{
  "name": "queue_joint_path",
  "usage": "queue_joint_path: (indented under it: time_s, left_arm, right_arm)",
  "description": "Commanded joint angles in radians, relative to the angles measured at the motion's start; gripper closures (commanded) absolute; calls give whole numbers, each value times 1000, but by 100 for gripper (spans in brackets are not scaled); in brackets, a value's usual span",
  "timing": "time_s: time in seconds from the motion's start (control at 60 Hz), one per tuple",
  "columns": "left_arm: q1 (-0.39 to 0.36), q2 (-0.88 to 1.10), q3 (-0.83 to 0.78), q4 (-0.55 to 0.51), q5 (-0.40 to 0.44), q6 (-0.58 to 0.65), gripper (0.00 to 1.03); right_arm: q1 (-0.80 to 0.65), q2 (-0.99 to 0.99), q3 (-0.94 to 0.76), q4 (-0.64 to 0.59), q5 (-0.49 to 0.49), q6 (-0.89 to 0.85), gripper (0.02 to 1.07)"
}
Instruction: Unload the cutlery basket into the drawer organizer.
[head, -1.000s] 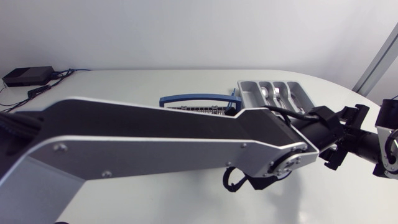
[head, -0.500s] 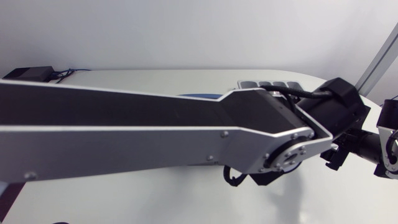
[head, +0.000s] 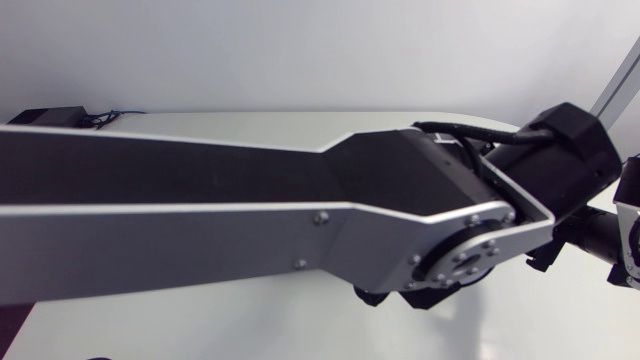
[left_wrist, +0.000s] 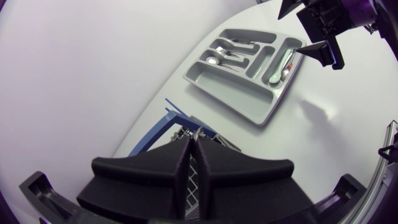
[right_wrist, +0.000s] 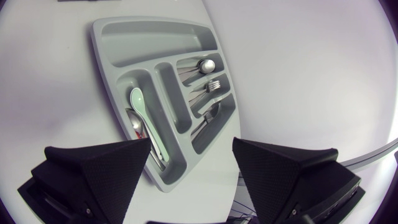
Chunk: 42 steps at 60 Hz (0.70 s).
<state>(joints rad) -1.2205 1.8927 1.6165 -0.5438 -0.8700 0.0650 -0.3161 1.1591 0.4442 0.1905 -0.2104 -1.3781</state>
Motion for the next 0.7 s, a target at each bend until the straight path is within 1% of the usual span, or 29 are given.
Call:
queue_joint_path:
  time_s: [0.0, 0.2, 0.317, 0.35, 0.417, 0.467, 0.533, 0.583, 0.683]
  left_arm:
    - [-7, -49, -27, 2, -21, 18, 100]
    - [-8, -107, -35, 1, -21, 22, 100]
    - [6, -144, -37, 13, -20, 12, 100]
    - [16, -156, -40, 28, -12, 9, 100]
    - [49, -176, -43, 61, 57, -5, 100]
    - [87, -185, -41, 64, 129, -45, 100]
    - [130, -188, -44, 74, 212, -88, 100]
    - [161, -192, -55, 88, 275, -120, 100]
    - [213, -192, -66, 97, 384, -179, 100]
  right_arm:
    - [8, -58, -30, -29, -14, 30, 12]
    - [38, -237, -12, -161, -66, 122, 12]
    - [41, -334, 1, -249, -135, 195, 12]
    - [43, -358, 5, -264, -156, 241, 12]
    - [43, -389, 19, -309, -201, 304, 12]
    - [45, -403, 31, -341, -234, 361, 12]
    - [49, -409, 41, -359, -262, 432, 12]
    - [54, -414, 50, -379, -304, 490, 12]
    - [81, -427, 62, -398, -343, 580, 13]
